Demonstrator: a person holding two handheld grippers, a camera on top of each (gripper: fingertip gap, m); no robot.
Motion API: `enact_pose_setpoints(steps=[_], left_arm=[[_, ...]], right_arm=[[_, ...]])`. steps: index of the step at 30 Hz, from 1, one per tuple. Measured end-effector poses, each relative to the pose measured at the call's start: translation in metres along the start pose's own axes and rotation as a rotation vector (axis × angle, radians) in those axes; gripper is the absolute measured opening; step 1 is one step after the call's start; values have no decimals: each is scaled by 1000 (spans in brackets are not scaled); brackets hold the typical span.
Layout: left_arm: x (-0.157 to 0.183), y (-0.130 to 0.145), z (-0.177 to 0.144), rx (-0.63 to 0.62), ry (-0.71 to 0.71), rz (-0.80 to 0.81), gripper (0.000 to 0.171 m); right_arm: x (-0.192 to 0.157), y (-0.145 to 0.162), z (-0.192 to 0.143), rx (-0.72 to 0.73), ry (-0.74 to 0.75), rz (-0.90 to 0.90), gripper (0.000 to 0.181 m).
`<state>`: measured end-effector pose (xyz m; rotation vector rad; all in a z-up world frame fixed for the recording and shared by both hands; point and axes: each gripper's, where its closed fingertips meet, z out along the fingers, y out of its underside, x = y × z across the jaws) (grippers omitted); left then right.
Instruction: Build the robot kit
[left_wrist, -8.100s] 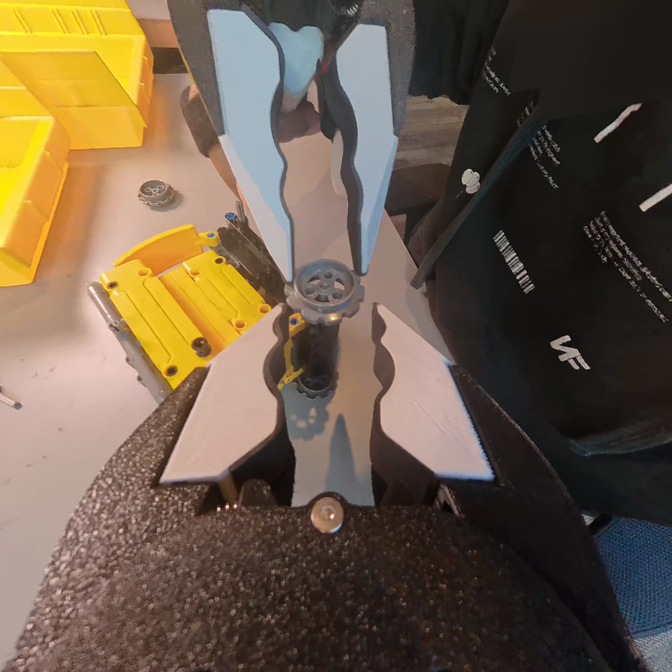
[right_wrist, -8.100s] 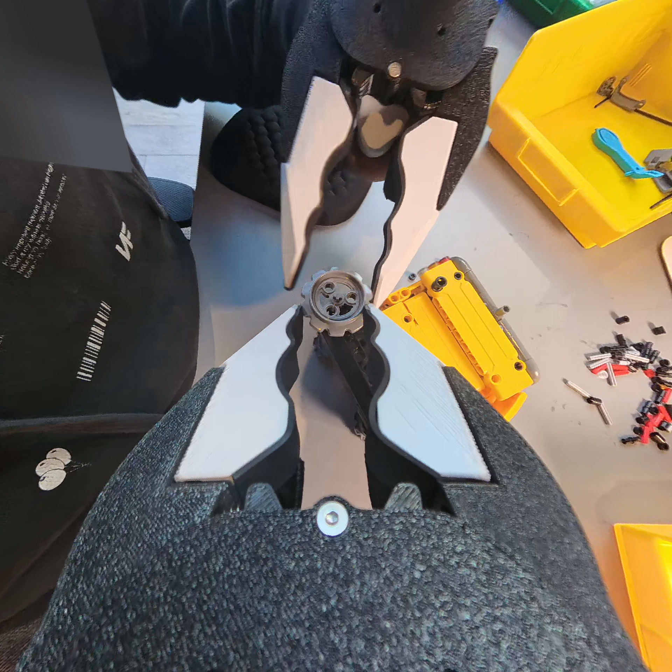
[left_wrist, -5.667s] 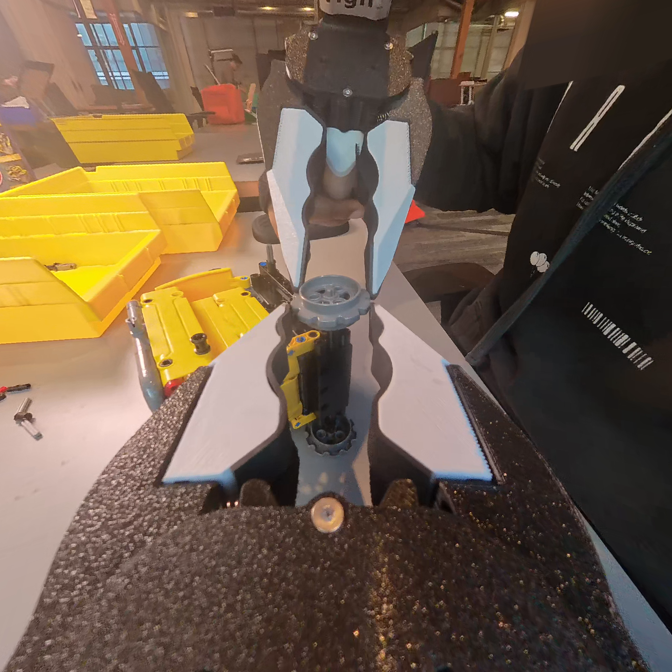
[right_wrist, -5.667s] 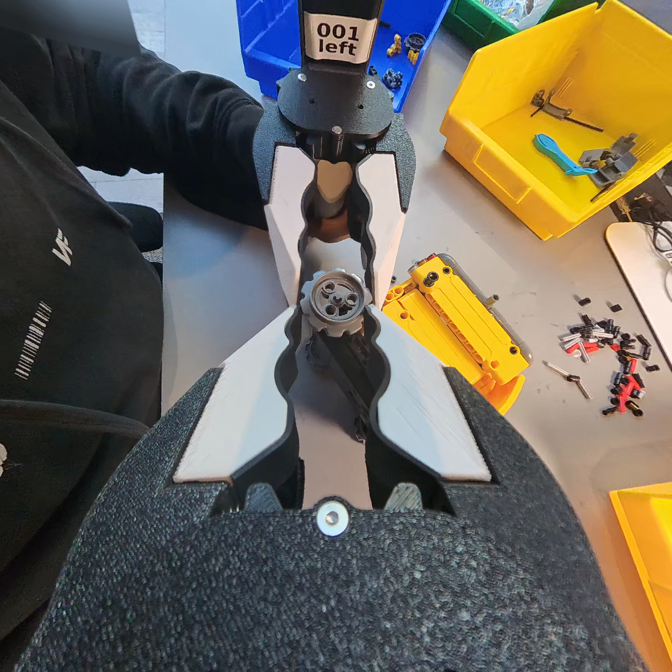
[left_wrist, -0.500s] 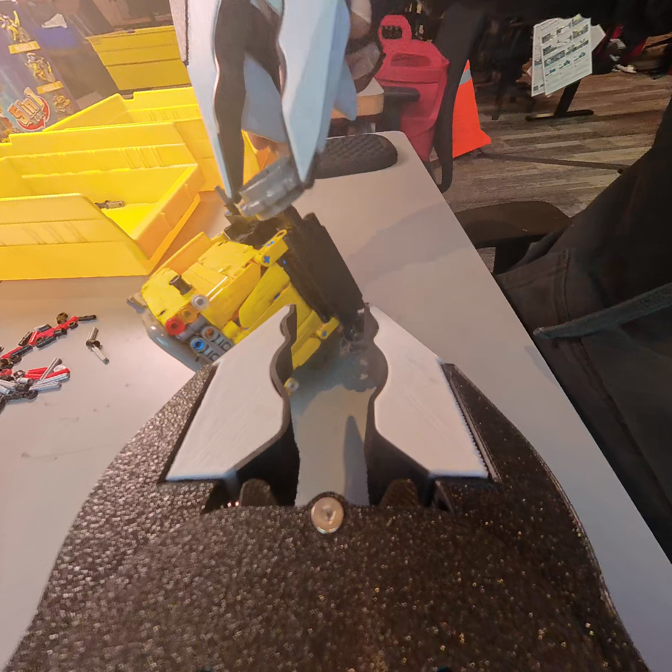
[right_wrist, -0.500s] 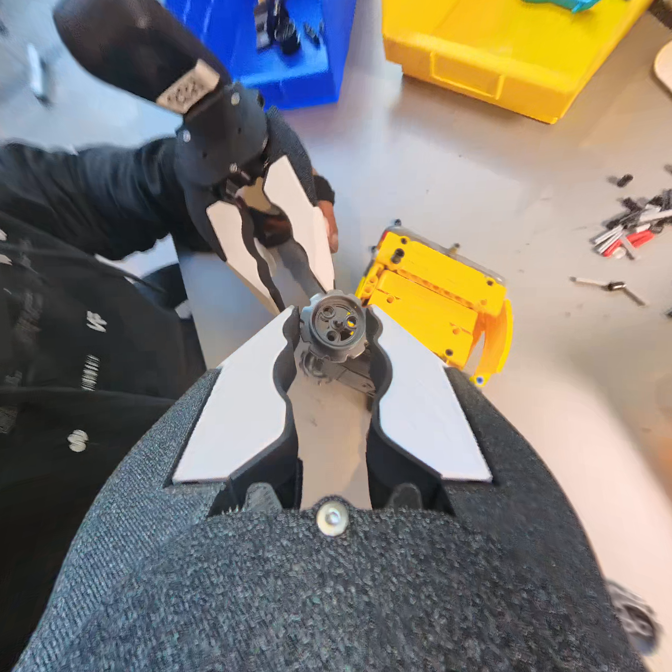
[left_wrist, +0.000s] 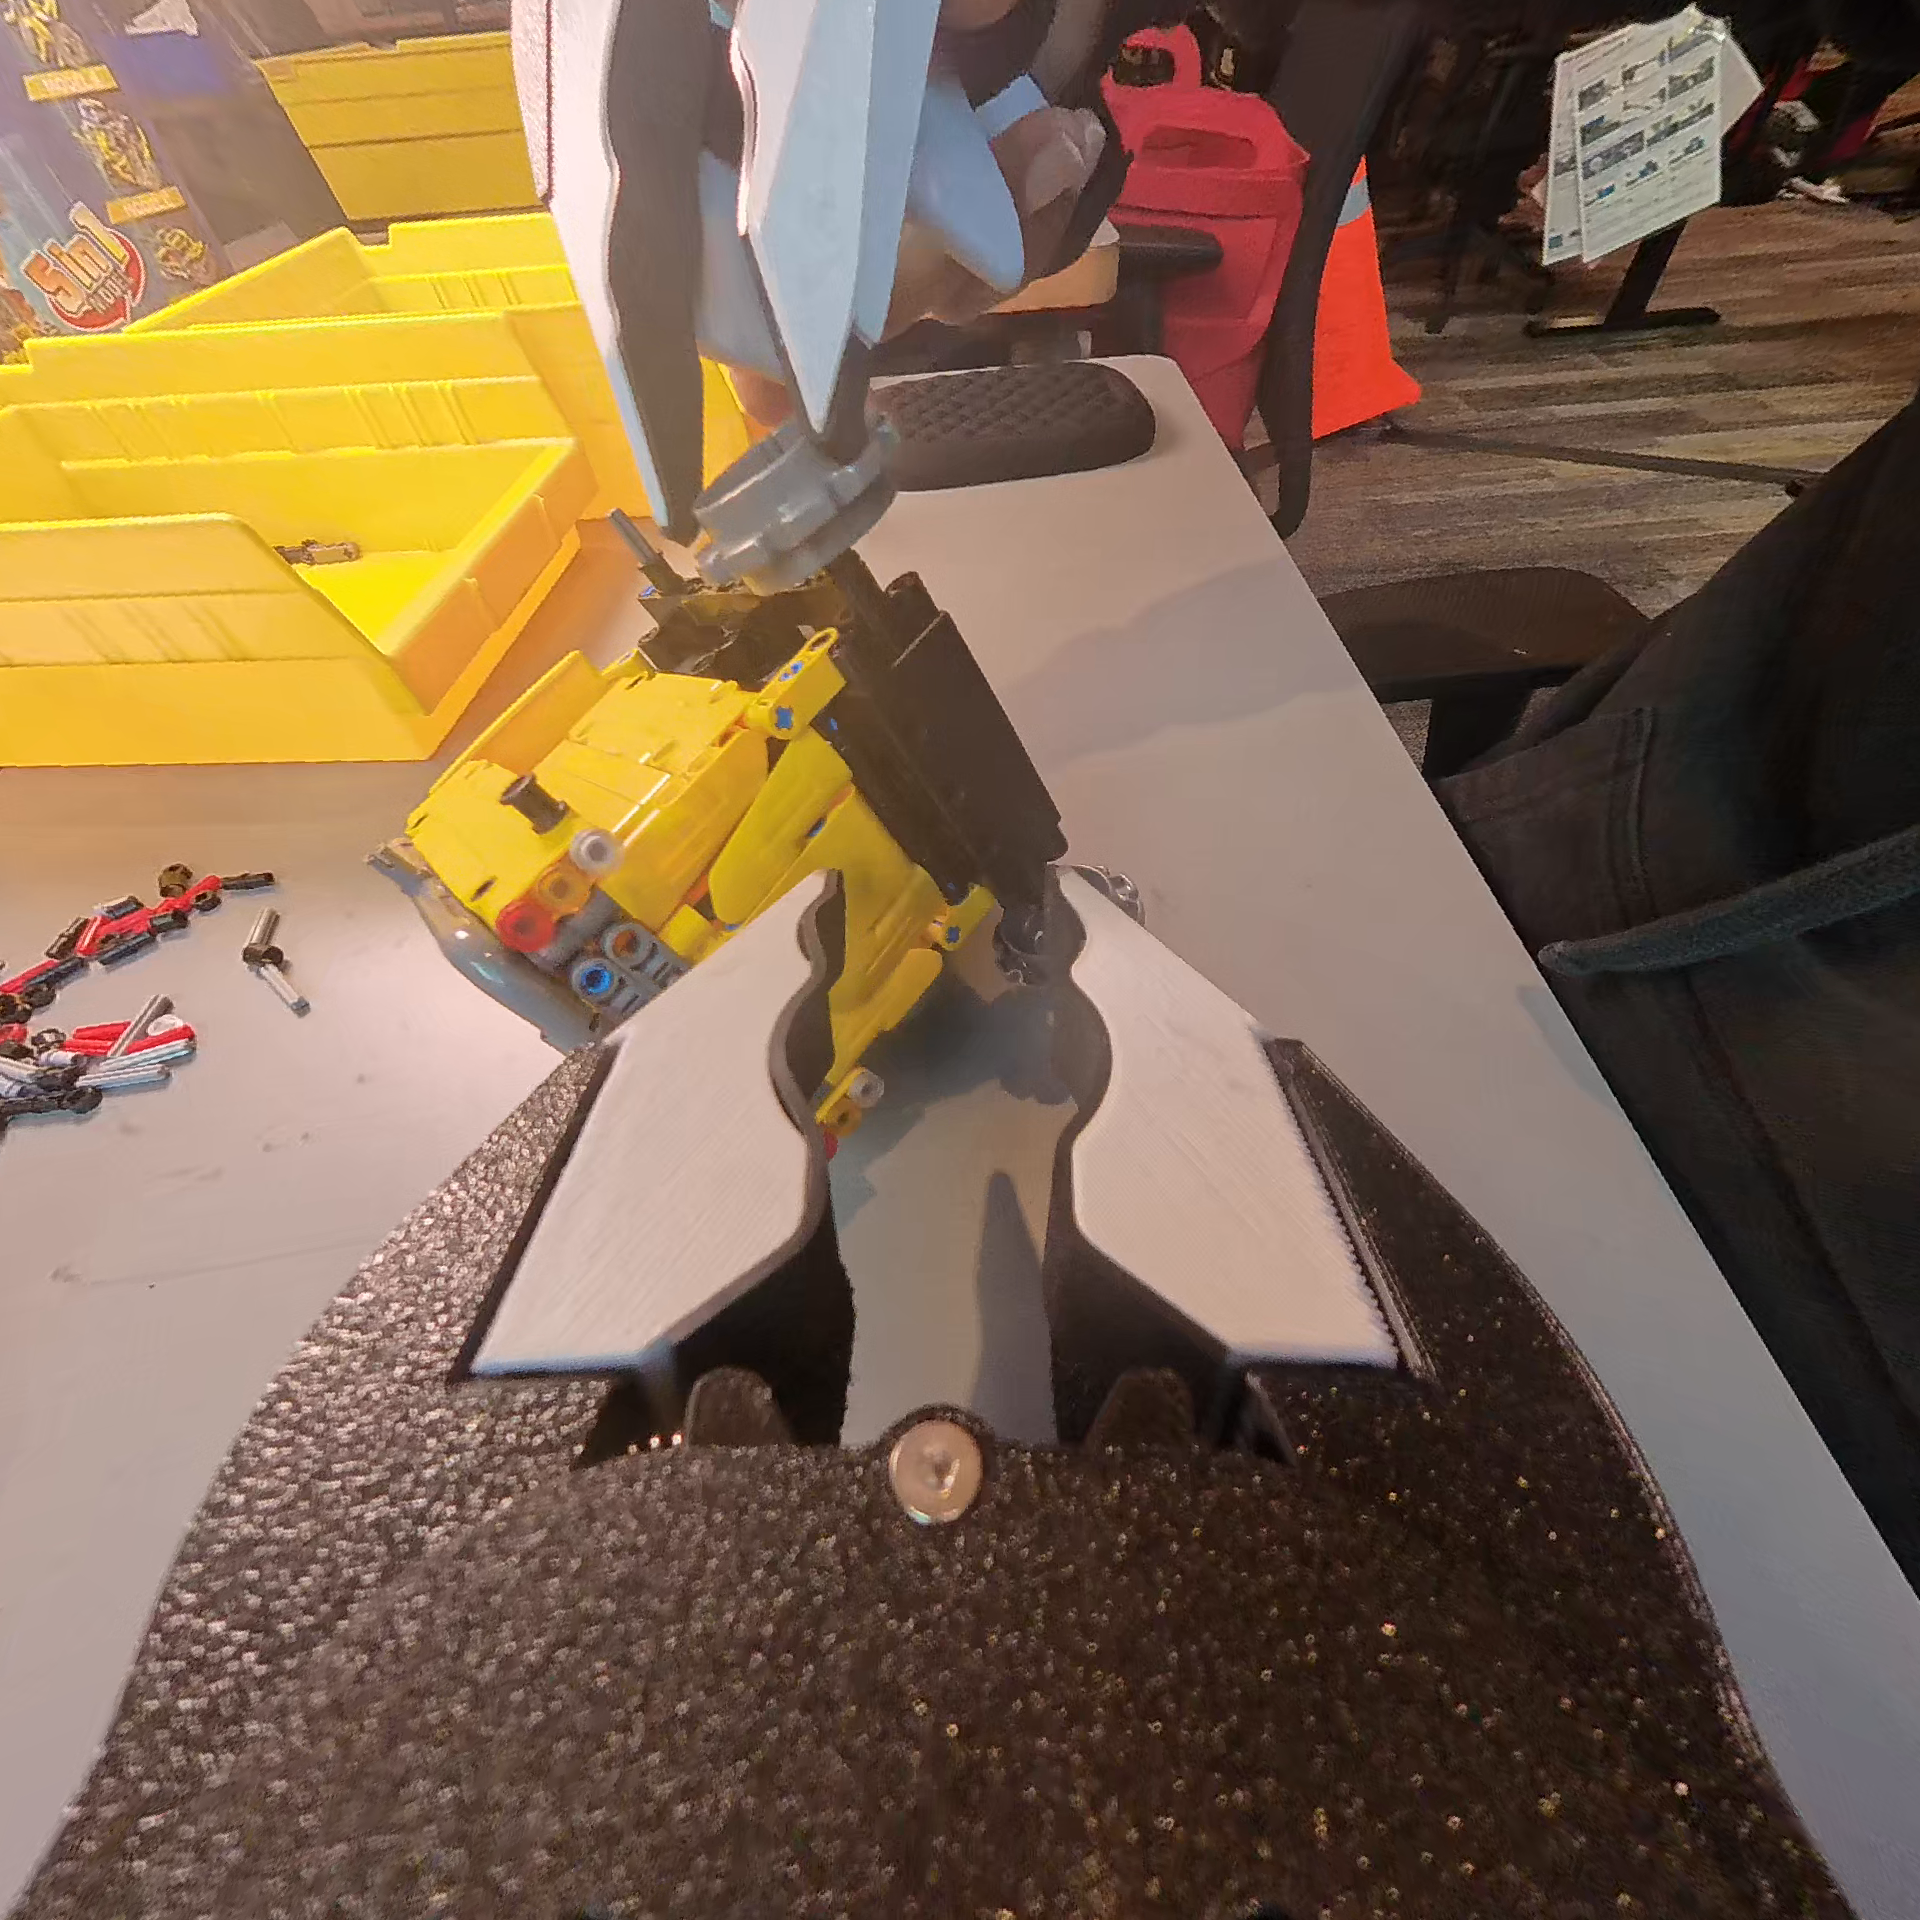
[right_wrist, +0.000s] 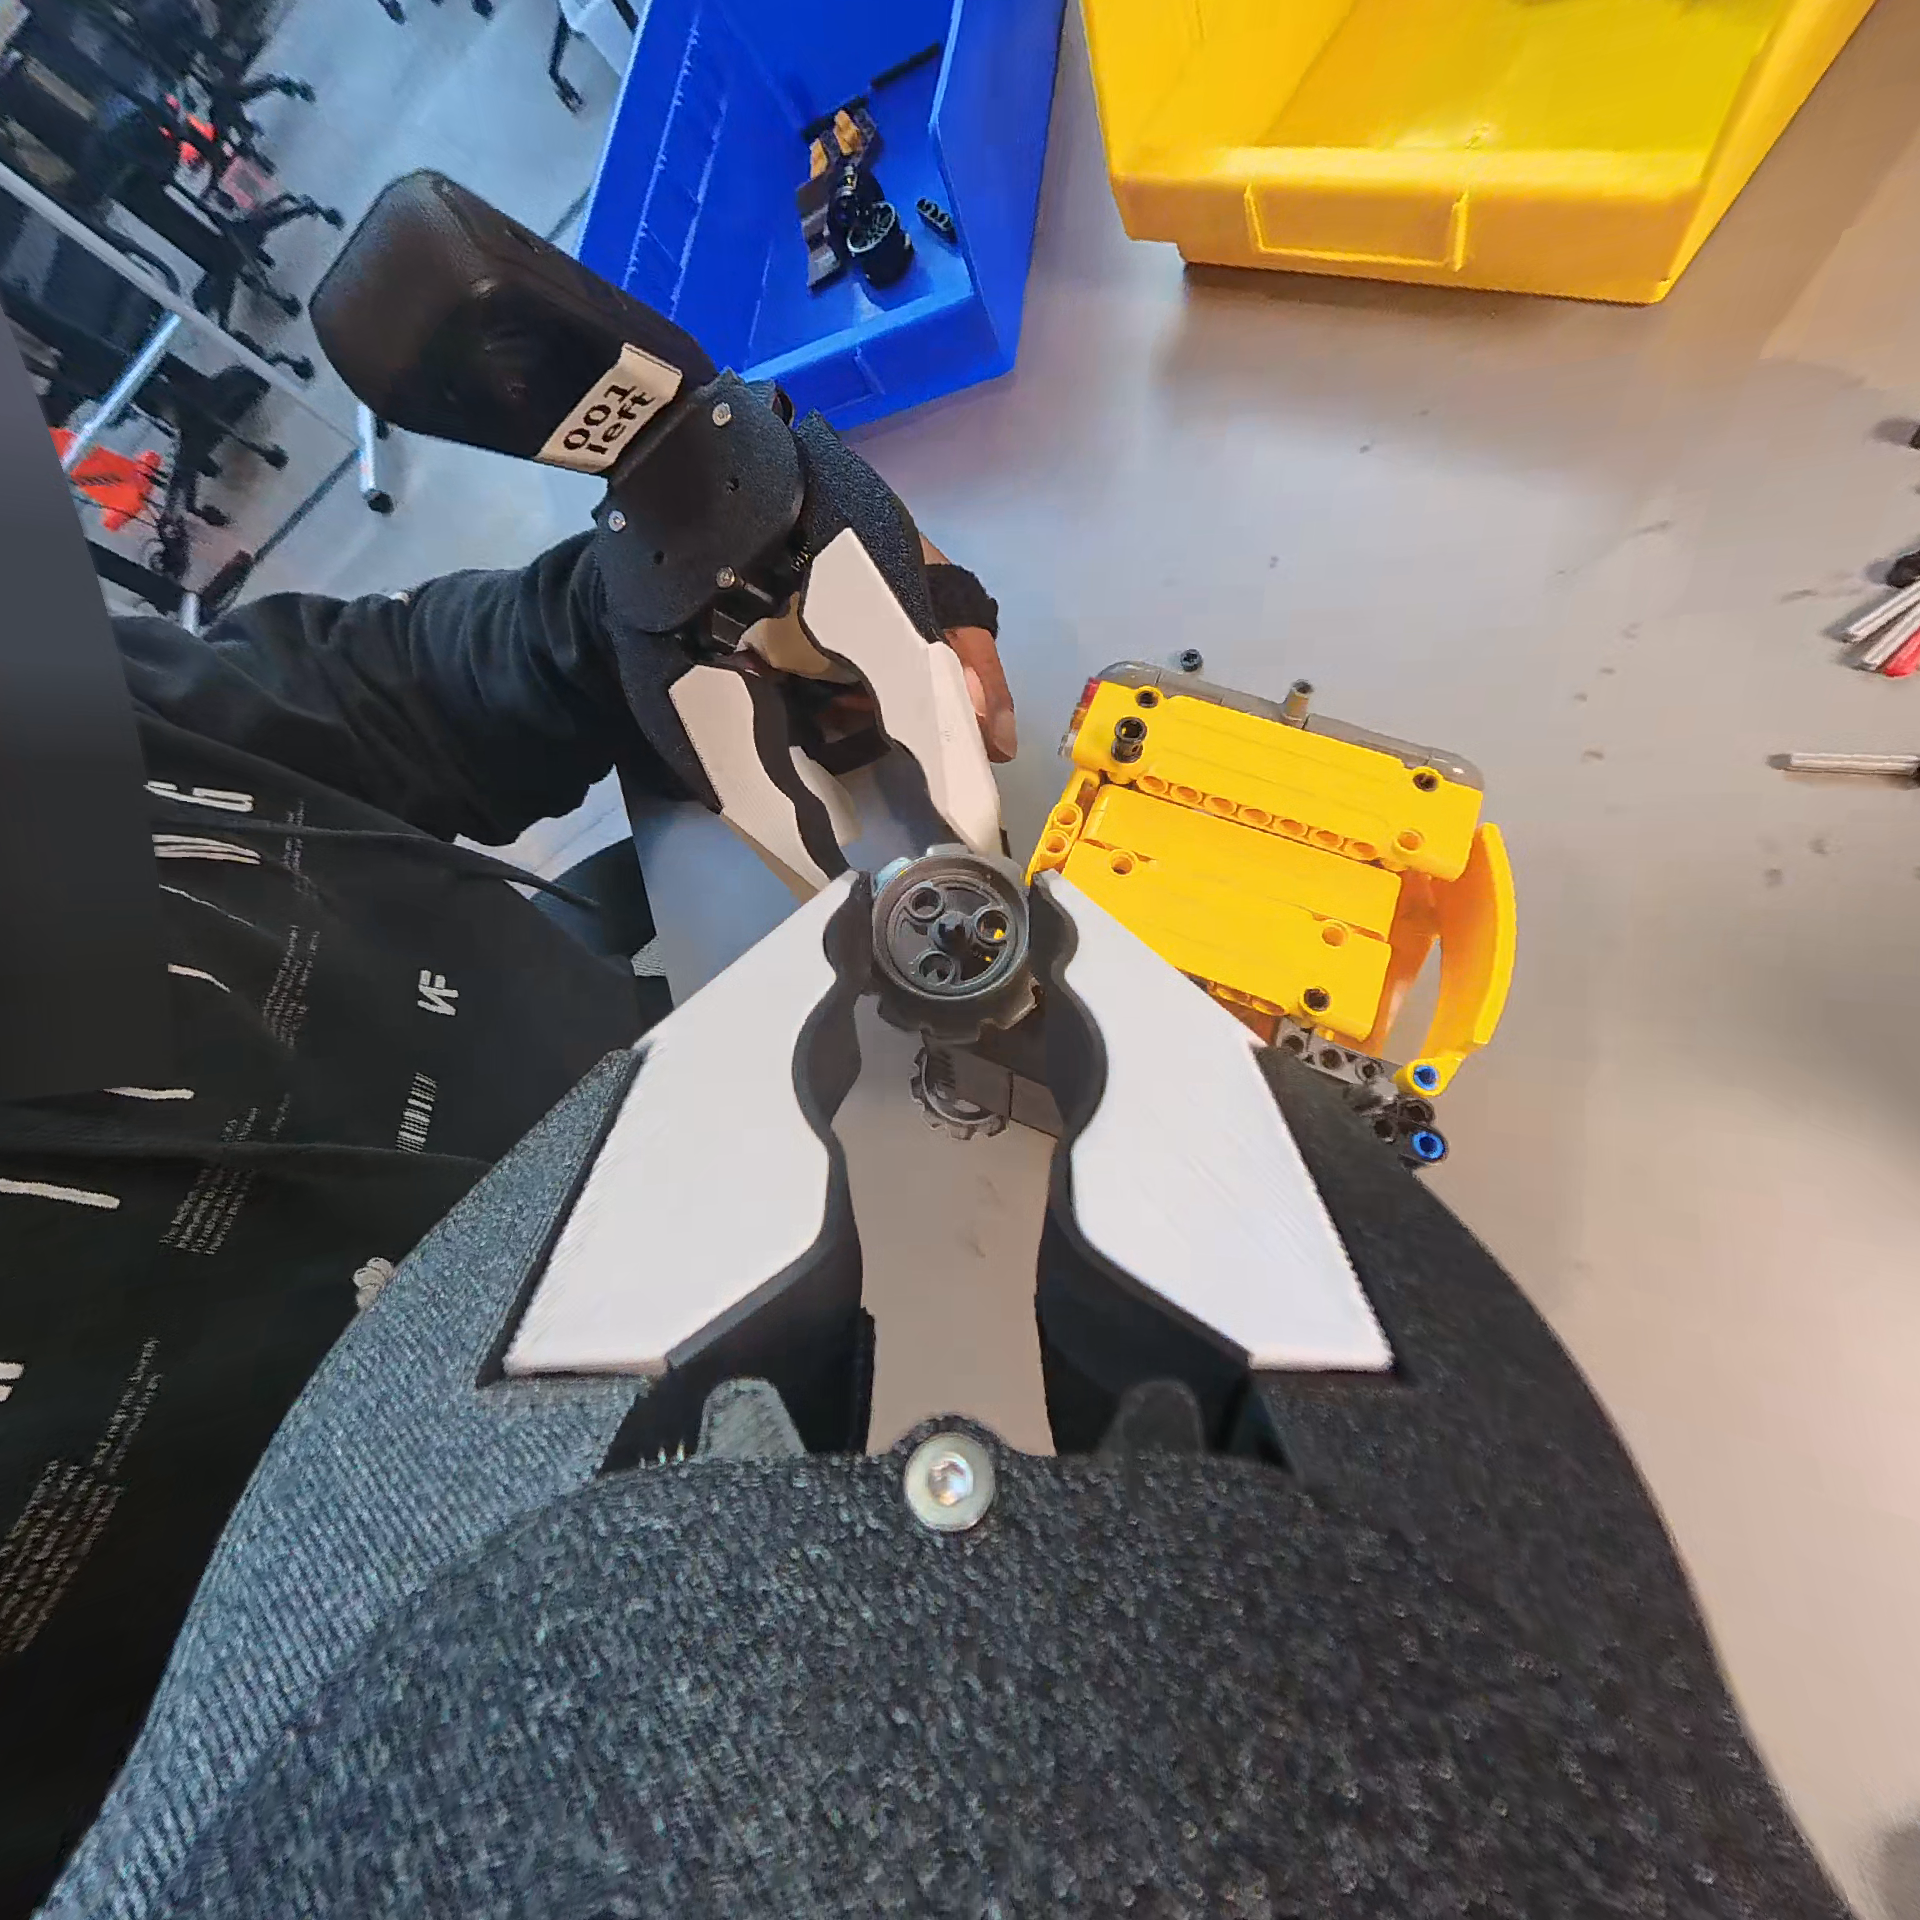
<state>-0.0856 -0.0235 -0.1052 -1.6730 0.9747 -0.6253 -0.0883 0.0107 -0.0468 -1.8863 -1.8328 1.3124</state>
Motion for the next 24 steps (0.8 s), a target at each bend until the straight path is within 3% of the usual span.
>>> enact_pose_setpoints(steps=[6, 24], left_arm=[[0, 0, 0, 3, 4, -2, 34], [12, -1, 2, -1, 50, 28, 30]], right_arm=[[-11, 9, 3, -63, 12, -94, 30], [-28, 25, 3, -67, -8, -192, 29]])
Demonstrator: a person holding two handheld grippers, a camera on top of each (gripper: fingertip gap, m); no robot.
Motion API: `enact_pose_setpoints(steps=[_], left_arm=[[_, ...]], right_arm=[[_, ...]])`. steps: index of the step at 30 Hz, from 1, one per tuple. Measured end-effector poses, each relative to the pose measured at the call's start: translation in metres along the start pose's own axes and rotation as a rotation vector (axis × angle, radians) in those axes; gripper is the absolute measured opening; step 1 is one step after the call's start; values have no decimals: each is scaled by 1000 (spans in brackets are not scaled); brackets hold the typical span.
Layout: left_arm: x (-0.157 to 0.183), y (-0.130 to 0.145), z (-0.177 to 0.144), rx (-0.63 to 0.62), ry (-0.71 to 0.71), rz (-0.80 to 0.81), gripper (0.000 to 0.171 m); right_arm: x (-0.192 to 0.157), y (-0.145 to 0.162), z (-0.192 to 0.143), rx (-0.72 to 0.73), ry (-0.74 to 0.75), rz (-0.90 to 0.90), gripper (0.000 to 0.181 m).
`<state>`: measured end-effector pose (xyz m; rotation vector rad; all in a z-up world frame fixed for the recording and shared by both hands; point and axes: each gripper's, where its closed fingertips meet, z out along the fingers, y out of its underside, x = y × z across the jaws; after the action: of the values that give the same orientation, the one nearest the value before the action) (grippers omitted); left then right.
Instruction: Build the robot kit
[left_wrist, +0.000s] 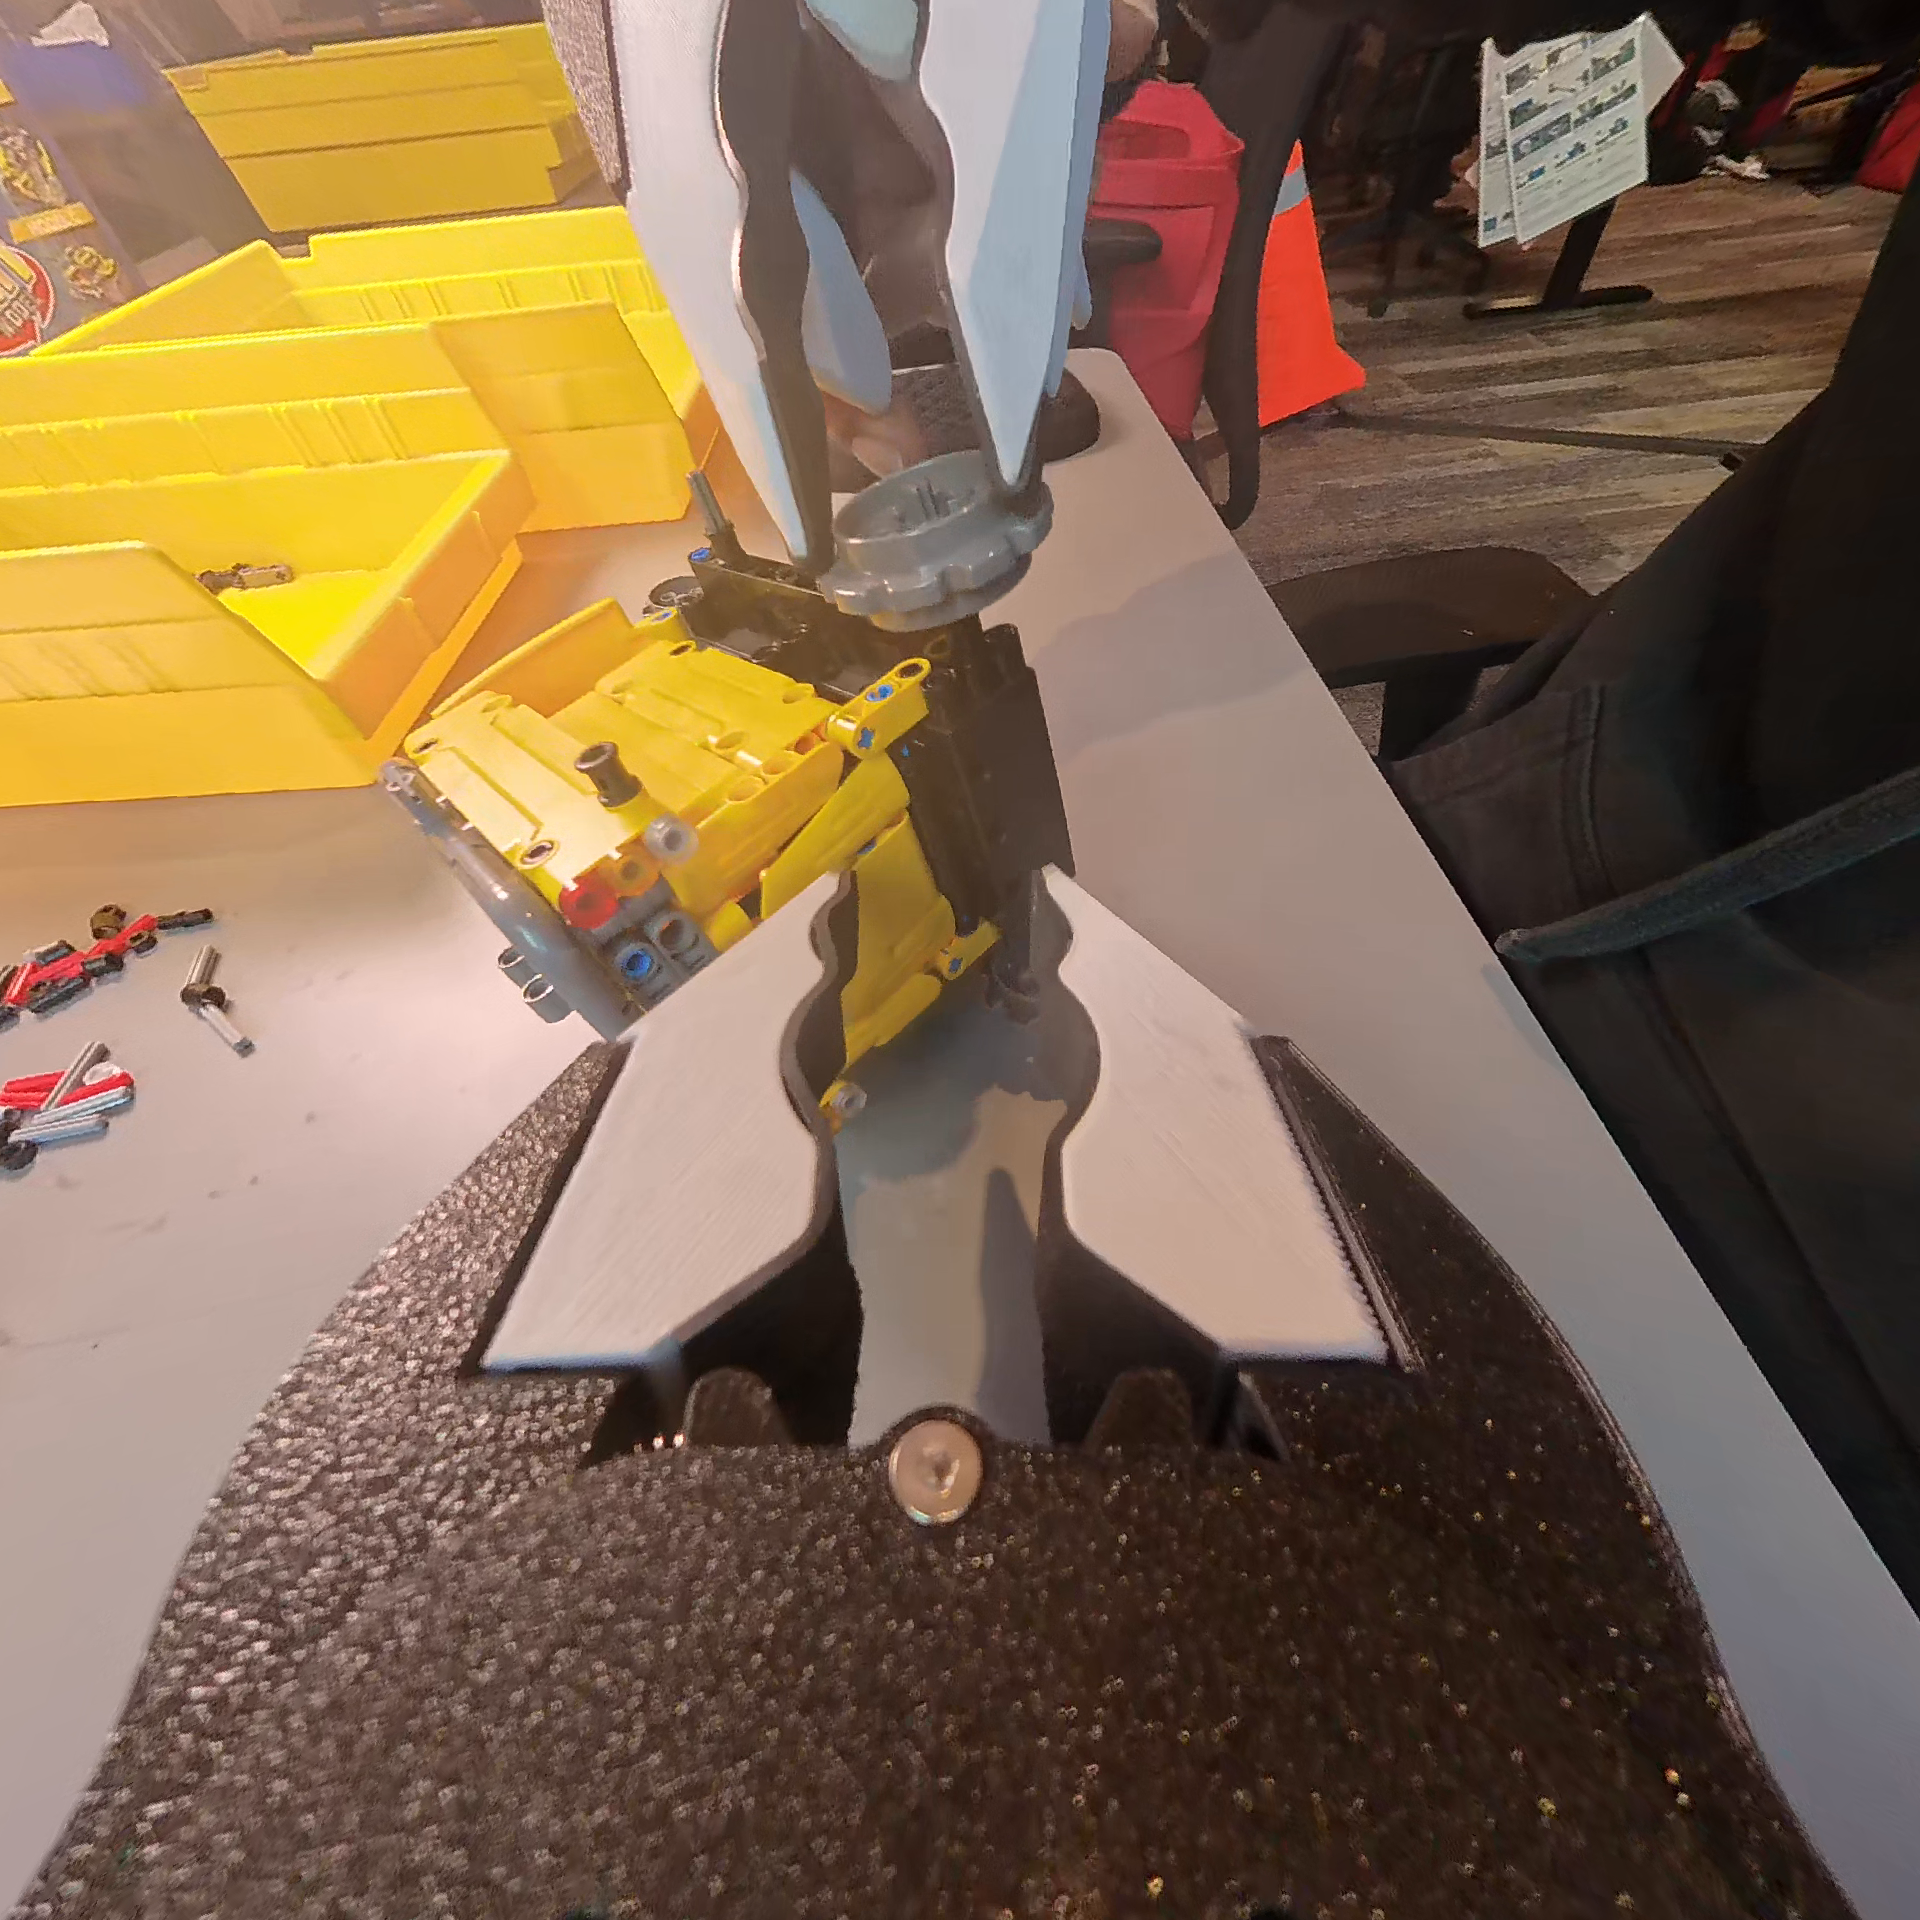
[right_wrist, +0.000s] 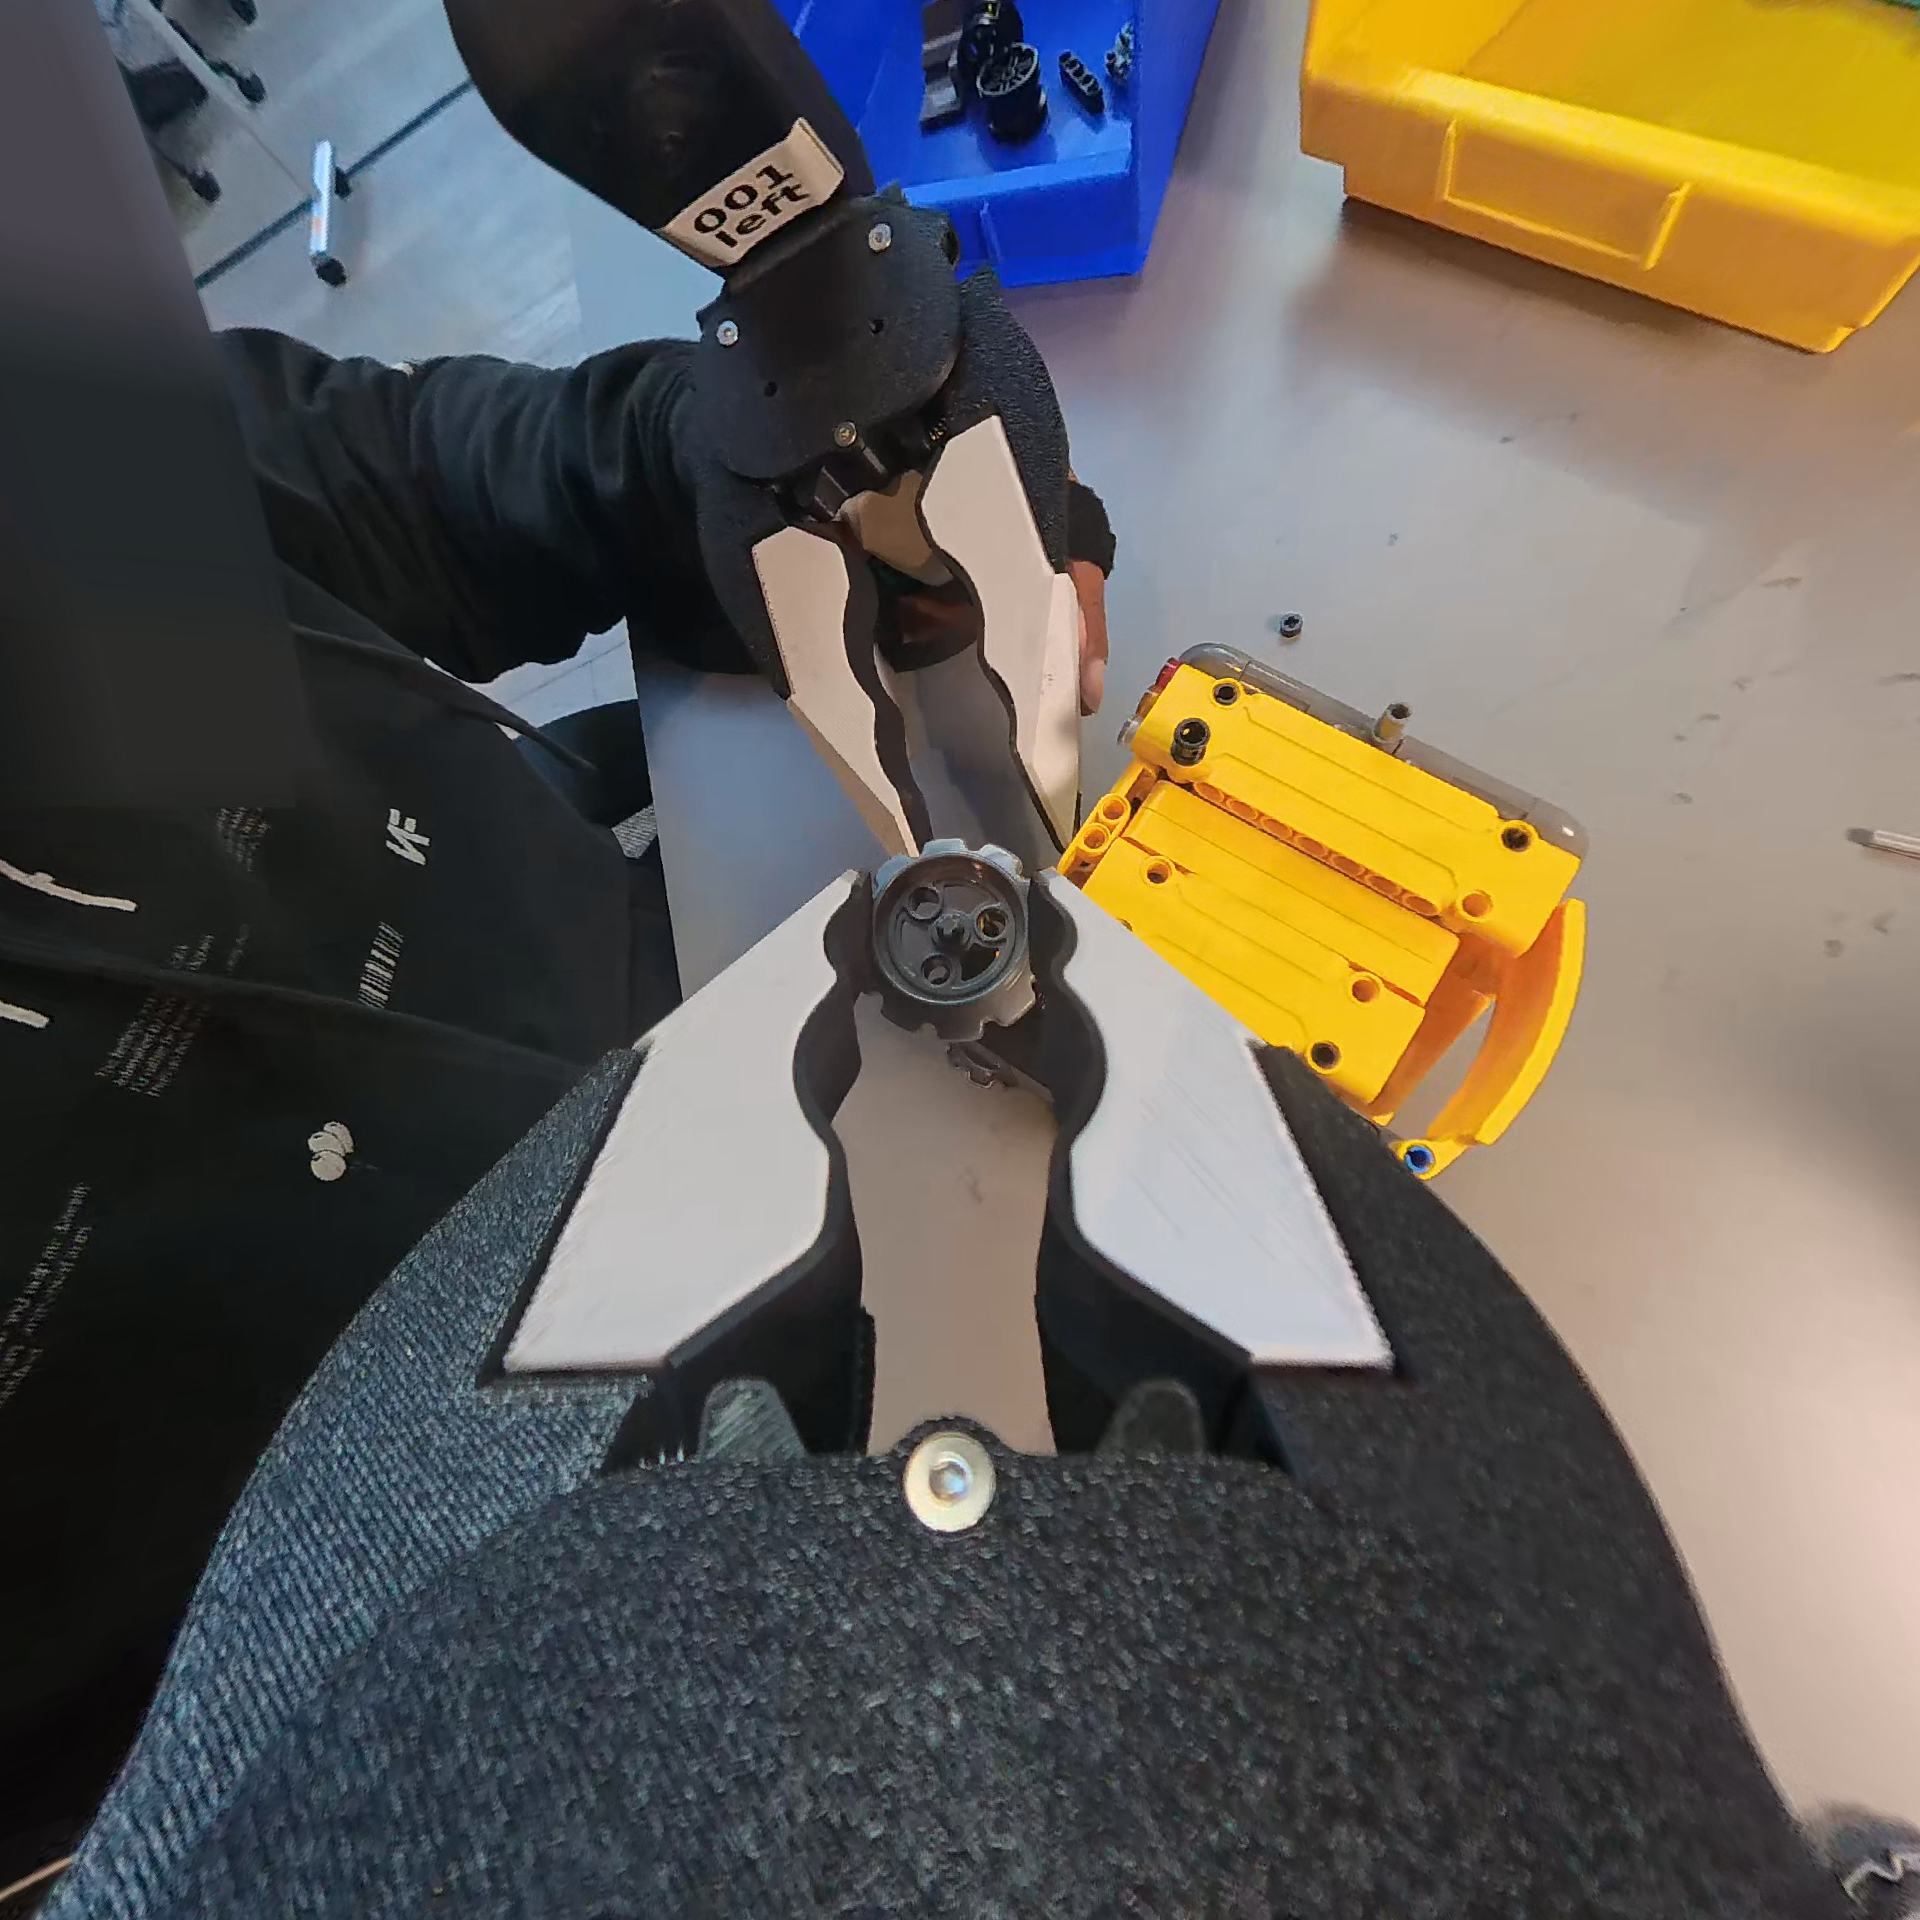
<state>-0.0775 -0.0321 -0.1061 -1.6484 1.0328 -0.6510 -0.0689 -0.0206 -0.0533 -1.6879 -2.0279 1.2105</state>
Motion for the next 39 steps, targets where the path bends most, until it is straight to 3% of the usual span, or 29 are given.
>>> enact_pose_setpoints(steps=[11, 18, 27, 39], left_arm=[[16, -17, -5, 90, 71, 46, 27], [25, -26, -3, 132, 84, 62, 30], [22, -61, 5, 263, 55, 43, 36], [24, -52, 15, 195, 57, 41, 30]], right_arm=[[-19, 16, 10, -101, 89, -293, 31], [-22, 21, -4, -92, 181, -371, 34], [-19, 27, -9, -26, 232, -352, 26], [-23, 26, -4, -16, 198, -275, 26]])
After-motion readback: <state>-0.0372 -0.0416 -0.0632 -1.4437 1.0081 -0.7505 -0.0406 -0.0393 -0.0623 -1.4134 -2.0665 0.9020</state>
